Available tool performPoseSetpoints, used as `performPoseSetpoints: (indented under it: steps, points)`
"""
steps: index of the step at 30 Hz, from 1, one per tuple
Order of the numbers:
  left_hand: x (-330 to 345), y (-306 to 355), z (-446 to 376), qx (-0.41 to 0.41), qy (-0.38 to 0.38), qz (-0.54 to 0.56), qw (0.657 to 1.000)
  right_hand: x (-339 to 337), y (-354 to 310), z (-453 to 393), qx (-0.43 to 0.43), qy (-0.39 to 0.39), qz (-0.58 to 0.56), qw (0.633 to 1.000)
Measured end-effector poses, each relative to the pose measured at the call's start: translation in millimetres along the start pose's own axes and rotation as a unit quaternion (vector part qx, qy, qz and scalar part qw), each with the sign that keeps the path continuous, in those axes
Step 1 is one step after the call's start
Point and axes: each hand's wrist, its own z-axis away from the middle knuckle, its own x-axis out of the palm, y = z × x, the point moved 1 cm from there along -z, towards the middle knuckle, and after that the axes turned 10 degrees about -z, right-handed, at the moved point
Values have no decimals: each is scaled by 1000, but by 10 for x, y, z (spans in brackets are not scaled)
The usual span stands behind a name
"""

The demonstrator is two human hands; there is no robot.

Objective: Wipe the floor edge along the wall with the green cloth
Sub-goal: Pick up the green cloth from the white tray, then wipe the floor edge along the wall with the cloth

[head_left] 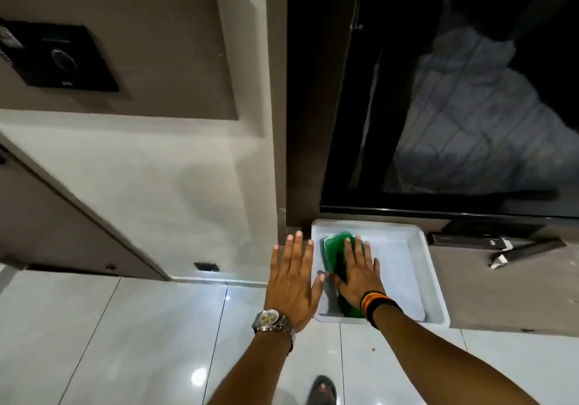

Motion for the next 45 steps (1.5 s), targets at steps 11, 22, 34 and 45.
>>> performPoseSetpoints:
  steps: [11, 22, 34, 45]
  points:
    - [126, -77, 119, -32, -71, 9, 997, 87, 98, -93, 24, 55, -95, 994]
    - [112, -1463, 824, -120, -58, 20, 991, -244, -1262, 781, -134, 143, -328, 924]
    - [481, -3057, 1893, -185, -101, 23, 977, 1661, -3060, 233, -120, -48, -238, 963]
    - [2810, -3308, 2281, -225, -150, 79, 959, 4189, -2121, -941, 0, -165, -121, 979]
